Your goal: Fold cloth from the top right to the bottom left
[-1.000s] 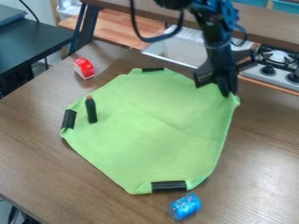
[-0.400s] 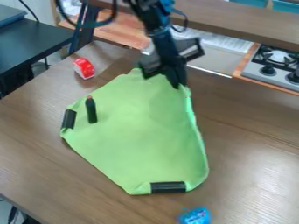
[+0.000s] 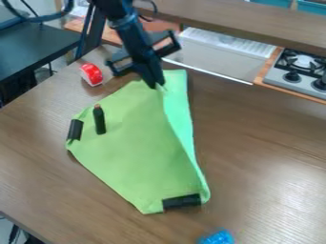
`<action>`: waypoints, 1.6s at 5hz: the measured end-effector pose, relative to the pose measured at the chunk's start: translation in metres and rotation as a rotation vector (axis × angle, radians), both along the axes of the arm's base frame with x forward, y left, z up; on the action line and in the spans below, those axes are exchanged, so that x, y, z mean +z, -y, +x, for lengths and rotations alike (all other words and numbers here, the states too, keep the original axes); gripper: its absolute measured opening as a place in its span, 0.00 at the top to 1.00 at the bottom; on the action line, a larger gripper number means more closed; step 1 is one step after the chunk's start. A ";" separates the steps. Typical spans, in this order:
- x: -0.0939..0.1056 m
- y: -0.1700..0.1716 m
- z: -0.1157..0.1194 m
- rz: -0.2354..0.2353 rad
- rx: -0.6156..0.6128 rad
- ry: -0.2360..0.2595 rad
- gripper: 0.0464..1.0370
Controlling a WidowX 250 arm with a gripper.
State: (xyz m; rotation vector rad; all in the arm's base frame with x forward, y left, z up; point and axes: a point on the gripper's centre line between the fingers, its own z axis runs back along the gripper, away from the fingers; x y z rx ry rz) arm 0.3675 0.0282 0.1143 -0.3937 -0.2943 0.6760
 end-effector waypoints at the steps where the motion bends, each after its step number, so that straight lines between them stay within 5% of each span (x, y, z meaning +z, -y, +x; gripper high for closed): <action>1: 0.008 -0.024 -0.010 0.002 0.015 0.019 1.00; 3: 0.019 -0.062 -0.022 0.019 0.052 0.048 1.00; 6: 0.009 -0.085 -0.054 0.049 0.063 -0.014 0.98; 8: -0.008 -0.104 -0.066 0.167 0.108 -0.062 0.61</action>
